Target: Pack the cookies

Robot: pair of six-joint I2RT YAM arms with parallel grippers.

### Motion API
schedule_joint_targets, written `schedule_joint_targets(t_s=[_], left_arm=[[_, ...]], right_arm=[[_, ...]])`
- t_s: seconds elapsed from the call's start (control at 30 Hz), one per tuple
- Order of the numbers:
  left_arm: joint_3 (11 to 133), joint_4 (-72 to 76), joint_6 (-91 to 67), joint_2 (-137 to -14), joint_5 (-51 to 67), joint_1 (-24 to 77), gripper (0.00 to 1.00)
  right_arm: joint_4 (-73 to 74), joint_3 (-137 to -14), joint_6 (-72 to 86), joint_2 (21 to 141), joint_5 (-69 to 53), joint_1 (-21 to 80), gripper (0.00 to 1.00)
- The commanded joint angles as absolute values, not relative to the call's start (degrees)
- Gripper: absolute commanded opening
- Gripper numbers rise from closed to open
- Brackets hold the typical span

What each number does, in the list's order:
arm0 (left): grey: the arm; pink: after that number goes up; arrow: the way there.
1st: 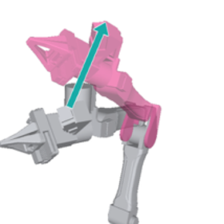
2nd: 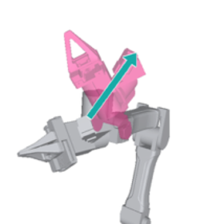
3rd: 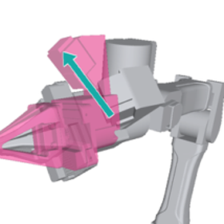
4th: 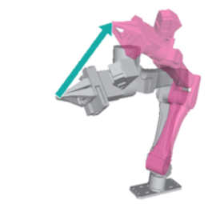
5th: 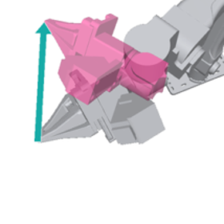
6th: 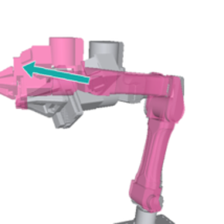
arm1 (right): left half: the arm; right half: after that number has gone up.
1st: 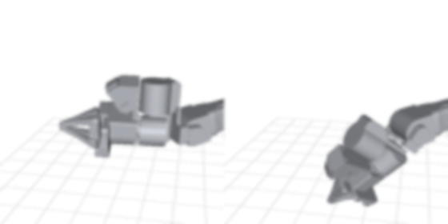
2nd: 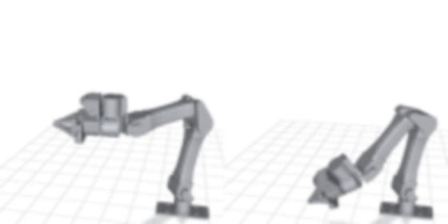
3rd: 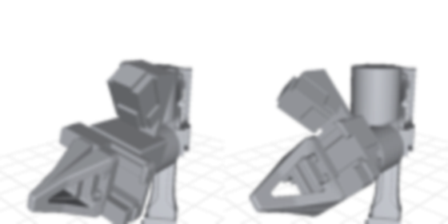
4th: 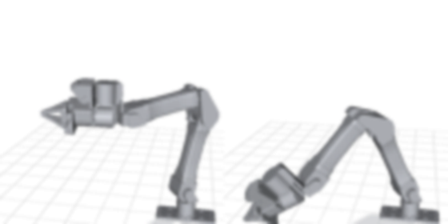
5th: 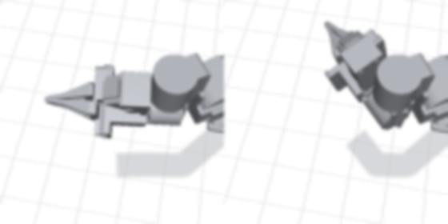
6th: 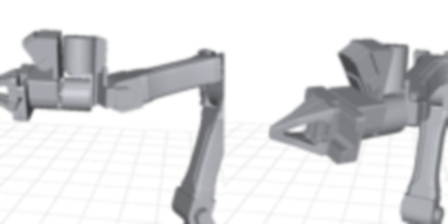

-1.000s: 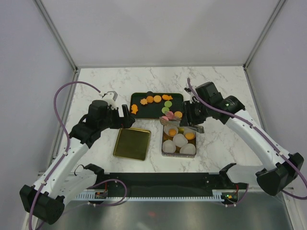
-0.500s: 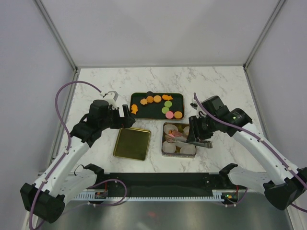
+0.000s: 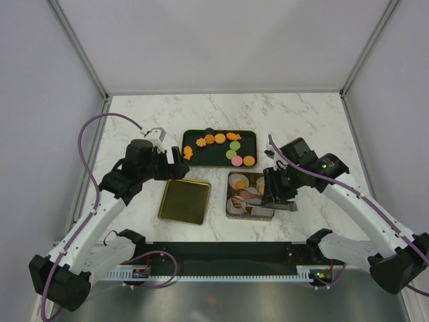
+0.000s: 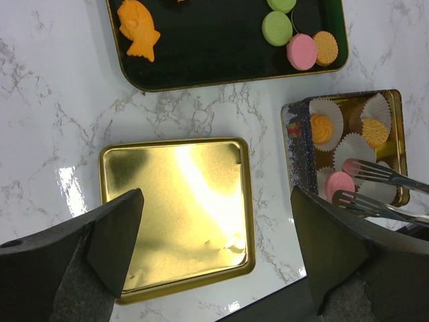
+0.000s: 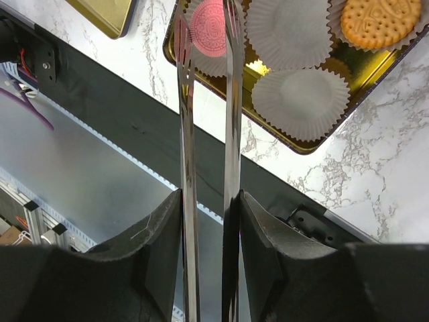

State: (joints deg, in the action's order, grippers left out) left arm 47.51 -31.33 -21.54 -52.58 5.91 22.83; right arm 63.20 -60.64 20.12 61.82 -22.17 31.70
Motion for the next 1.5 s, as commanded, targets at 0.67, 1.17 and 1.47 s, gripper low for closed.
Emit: schedule_joint_targets(t_s=[0.67,1.17,1.47], left_arm=[[47.81,-30.85,-20.74,-52.38,5.54,22.5,1.0],[47.9,-30.94,-20.66,-52.56,5.54,22.5,1.0],[47.81,-30.94,-20.65,-51.85,5.36,22.59,1.0]], right_arm=[[60.03,-59.59,19.78,61.96,-24.0,32.61,0.49],[61.08,-65.82,19.25,63.89,-22.94,32.61,0.49],[62.14,-80.5,15.04,73.46,-15.13,30.59,0.49]])
